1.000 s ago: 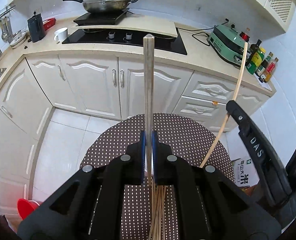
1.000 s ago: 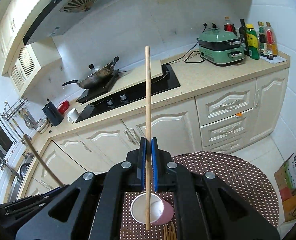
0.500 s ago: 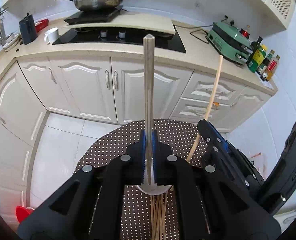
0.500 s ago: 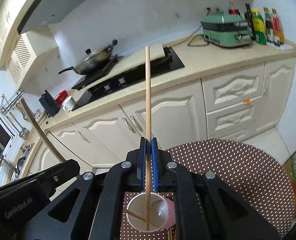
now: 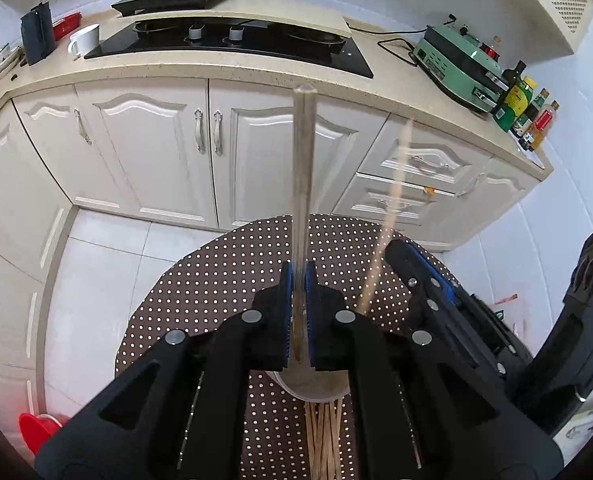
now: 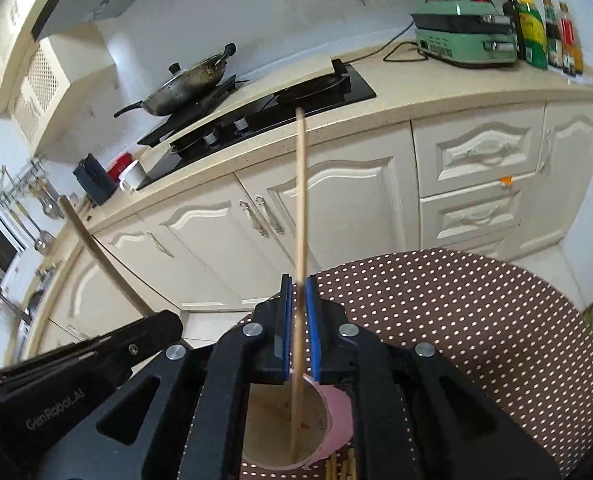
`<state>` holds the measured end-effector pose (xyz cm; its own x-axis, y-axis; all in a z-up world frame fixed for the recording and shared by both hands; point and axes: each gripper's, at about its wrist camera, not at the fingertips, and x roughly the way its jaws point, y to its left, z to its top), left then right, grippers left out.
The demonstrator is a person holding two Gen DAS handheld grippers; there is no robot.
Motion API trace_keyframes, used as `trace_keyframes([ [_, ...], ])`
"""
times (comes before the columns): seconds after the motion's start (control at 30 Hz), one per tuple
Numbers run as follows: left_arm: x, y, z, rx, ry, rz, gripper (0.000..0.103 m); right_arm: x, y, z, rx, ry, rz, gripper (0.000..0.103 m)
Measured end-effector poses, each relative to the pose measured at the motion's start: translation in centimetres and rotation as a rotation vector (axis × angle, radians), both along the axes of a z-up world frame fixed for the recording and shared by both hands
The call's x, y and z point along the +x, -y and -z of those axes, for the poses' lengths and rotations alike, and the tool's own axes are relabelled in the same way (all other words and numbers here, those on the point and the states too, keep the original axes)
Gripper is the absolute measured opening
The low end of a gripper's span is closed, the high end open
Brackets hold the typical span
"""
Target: Organize utensils
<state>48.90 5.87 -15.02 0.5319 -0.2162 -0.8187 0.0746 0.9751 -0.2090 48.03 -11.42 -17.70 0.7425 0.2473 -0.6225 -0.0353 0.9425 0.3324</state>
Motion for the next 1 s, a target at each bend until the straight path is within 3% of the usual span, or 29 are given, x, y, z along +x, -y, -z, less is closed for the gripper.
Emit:
trace_keyframes([
  [0.17, 0.0, -0.1, 0.3, 0.023, -0.019, 0.014, 0.007, 0.0, 0.2, -0.1, -0.009, -0.009, -0.009, 0.010],
  [0.33, -0.3, -0.3, 0.2, 0.039, -0.026, 0.013, 0.008, -0.4, 0.3, -0.7, -0.040, 0.015, -0.017, 0.023],
  [0.47, -0.4, -0.7, 0.5, 0.060, -0.035, -0.005, 0.009, -0.8, 1.0, -0.6, -0.072, 0.023, 0.006, 0.024],
  [0.7, -1.0, -1.5, 0.8, 0.049, -0.043, -0.012, 0.010, -0.7, 3.1, 0.5, -0.030, -0.037, 0.045, 0.025],
  [0.9, -0.9, -1.8, 0.9, 0.031, -0.053, -0.020, 0.010, 0.5, 2.8, 1.2, 0.029, -0.114, 0.026, 0.041],
  [1.0, -0.8, -1.9, 1.0, 0.027, -0.053, -0.016, 0.010, 1.7, 2.5, 2.0, 0.083, -0.180, -0.006, 0.041],
])
